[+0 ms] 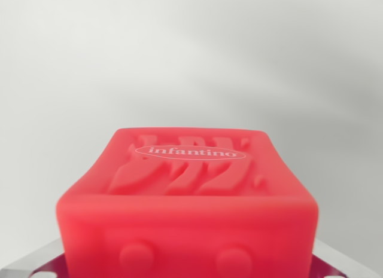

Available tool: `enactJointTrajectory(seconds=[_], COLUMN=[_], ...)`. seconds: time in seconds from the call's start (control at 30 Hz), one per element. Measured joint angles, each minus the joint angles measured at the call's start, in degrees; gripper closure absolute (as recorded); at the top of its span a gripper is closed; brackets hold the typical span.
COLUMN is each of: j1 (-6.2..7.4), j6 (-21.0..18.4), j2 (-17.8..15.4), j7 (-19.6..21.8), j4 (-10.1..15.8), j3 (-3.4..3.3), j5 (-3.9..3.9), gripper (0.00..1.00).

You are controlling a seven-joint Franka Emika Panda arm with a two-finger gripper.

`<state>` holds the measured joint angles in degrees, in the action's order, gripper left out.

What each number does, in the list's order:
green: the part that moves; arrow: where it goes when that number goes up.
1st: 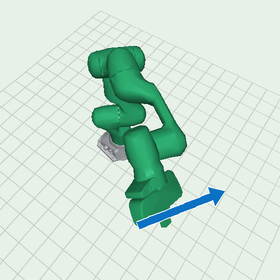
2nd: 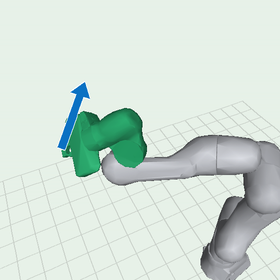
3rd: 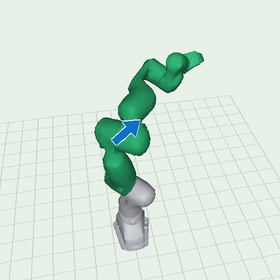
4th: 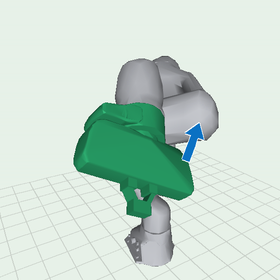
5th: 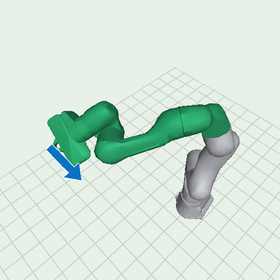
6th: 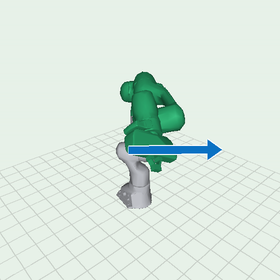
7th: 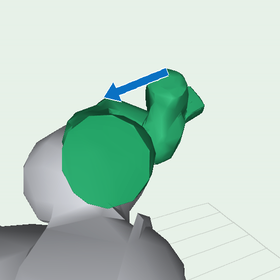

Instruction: Destack cube

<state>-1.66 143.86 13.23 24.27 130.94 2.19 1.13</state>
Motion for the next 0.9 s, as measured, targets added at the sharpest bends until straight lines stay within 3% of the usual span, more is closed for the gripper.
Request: enactJointTrajectory(seconds=[0.9], j1=[-4.92], j6=[2.2], j2=[-0.8], j7=[-7.4], j4=[3.0], j3=[-0.64], j5=[-0.22], gripper=[1.00])
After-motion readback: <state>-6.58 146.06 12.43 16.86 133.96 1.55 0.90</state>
